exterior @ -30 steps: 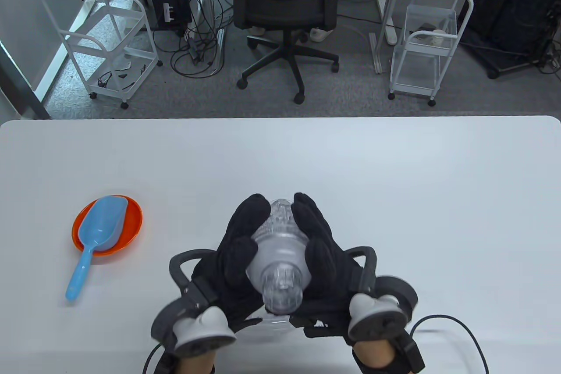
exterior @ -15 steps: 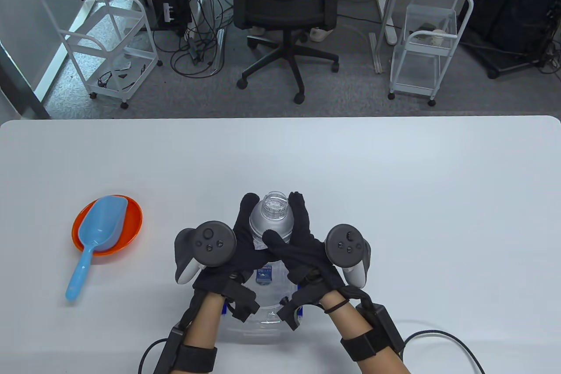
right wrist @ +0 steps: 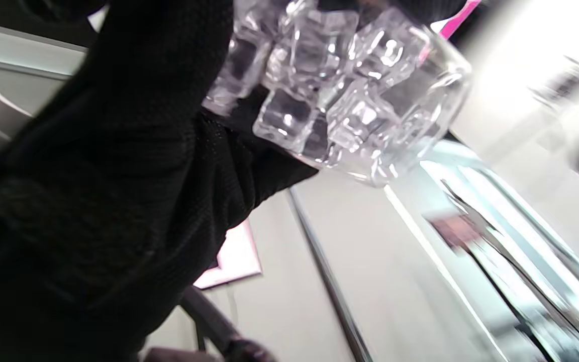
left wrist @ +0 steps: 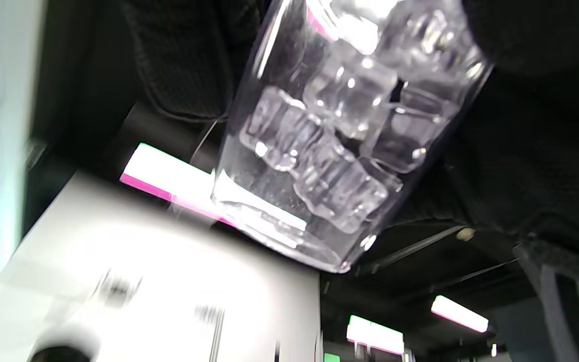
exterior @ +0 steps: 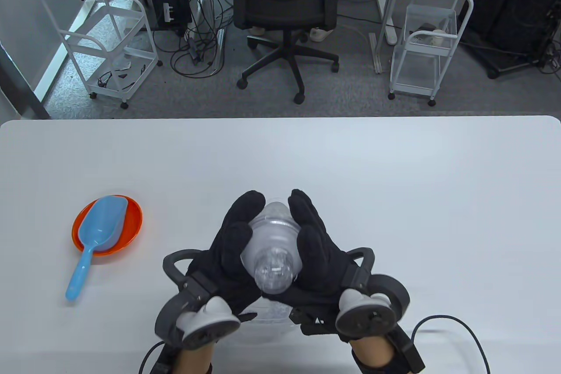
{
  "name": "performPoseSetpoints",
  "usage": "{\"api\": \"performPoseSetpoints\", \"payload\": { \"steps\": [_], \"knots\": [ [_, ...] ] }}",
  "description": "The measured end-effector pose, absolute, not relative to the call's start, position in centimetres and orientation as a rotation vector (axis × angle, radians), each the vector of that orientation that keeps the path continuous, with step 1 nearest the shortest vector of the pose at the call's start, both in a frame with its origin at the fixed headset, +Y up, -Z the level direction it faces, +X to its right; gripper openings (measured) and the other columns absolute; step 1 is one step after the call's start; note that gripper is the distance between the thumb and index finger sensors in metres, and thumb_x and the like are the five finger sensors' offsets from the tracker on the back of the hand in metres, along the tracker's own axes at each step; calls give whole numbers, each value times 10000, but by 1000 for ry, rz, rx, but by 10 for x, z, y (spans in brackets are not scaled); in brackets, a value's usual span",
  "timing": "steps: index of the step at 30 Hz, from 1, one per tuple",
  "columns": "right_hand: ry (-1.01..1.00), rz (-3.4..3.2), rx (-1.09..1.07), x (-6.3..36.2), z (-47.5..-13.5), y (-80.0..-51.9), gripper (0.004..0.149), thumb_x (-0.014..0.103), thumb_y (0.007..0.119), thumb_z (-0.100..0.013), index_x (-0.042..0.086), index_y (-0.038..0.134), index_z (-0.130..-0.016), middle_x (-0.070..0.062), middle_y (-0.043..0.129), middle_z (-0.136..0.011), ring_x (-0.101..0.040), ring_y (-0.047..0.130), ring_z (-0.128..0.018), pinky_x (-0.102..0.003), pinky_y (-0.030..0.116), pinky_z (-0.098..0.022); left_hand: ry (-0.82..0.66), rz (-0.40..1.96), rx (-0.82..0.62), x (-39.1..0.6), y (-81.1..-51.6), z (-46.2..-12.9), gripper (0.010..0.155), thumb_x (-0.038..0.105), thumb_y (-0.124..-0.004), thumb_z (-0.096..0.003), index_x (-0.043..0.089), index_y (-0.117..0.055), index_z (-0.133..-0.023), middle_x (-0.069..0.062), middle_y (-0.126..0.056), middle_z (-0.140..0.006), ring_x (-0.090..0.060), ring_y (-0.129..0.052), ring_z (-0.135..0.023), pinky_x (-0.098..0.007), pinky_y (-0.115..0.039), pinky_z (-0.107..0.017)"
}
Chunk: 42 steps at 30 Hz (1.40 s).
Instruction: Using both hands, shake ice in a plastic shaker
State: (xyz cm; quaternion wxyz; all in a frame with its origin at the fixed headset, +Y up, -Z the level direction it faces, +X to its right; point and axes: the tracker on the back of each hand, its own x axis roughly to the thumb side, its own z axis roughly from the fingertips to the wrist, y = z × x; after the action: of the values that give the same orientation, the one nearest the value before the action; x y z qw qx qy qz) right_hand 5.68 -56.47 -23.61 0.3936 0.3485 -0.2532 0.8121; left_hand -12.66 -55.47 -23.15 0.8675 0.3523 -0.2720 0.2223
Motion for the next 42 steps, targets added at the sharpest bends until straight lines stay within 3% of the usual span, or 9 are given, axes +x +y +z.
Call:
{"api": "performPoseSetpoints", "payload": {
  "steps": [4, 8, 14, 21, 24, 27, 30, 34, 42],
  "knots": [
    [-17, 1801, 614, 55, -292, -651, 922, 551, 619, -553, 127, -32, -1050, -346, 209, -1129, -675, 370, -959, -759, 488, -585, -476, 807, 73, -134, -633, -294, 1113, 536, -823, -475, 186, 89, -1009, -302, -343, -1166, -569, -599, -991, -573, -620, -705],
    [45, 1854, 589, 58, -296, -655, 923, 555, 615, -557, 118, -29, -1053, -351, 217, -1127, -676, 382, -956, -755, 505, -583, -455, 754, 43, -131, -639, -299, 1102, 544, -814, -478, 164, 67, -1019, -318, -374, -1160, -573, -633, -978, -571, -644, -698],
    [-37, 1801, 696, 57, -283, -626, 948, 604, 576, -563, 116, -87, -1033, -362, 124, -1118, -697, 280, -950, -782, 437, -581, -505, 778, 195, -131, -612, -283, 1102, 544, -824, -473, 186, 58, -1028, -303, -365, -1167, -569, -614, -987, -576, -624, -707],
    [-998, 1947, 1076, 60, -183, -529, 942, 658, 544, -504, 257, -129, -1027, -174, 117, -1212, -529, 309, -1113, -701, 487, -734, -678, 374, 1104, -122, -524, -177, 1102, 682, -709, -443, 237, 137, -991, -145, -347, -1215, -377, -649, -1089, -434, -692, -797],
    [-1014, 2000, 1108, 56, -183, -531, 942, 633, 550, -503, 248, -142, -1012, -190, 85, -1200, -552, 281, -1102, -724, 503, -713, -592, 241, 1235, -120, -533, -180, 1126, 738, -630, -427, 157, 161, -977, -129, -365, -1205, -306, -701, -1085, -355, -757, -787],
    [-703, 2100, 919, 55, -229, -563, 944, 630, 548, -513, 206, -124, -1023, -230, 130, -1190, -582, 342, -1070, -715, 553, -681, -570, 386, 914, -124, -563, -230, 1133, 711, -693, -420, 139, 90, -1005, -159, -441, -1187, -344, -763, -1037, -386, -799, -727],
    [-106, 1954, 695, 57, -281, -622, 941, 577, 585, -548, 151, -105, -1025, -311, 136, -1148, -660, 324, -990, -758, 529, -599, -478, 607, 337, -125, -615, -280, 1128, 627, -782, -445, 154, 60, -1028, -226, -415, -1179, -457, -708, -1012, -481, -725, -720],
    [131, 1900, 590, 59, -300, -653, 940, 549, 602, -562, 133, -106, -1020, -341, 115, -1126, -690, 293, -964, -786, 502, -574, -421, 645, 223, -122, -642, -294, 1129, 573, -831, -445, 62, -27, -1051, -330, -486, -1128, -552, -758, -921, -544, -746, -643],
    [-65, 1871, 732, 58, -276, -603, 939, 536, 610, -568, 125, -102, -1021, -354, 90, -1116, -701, 246, -955, -808, 456, -564, -505, 673, 413, -121, -599, -268, 1130, 546, -839, -457, 80, 6, -1045, -325, -430, -1144, -567, -701, -947, -564, -702, -666]
  ]
}}
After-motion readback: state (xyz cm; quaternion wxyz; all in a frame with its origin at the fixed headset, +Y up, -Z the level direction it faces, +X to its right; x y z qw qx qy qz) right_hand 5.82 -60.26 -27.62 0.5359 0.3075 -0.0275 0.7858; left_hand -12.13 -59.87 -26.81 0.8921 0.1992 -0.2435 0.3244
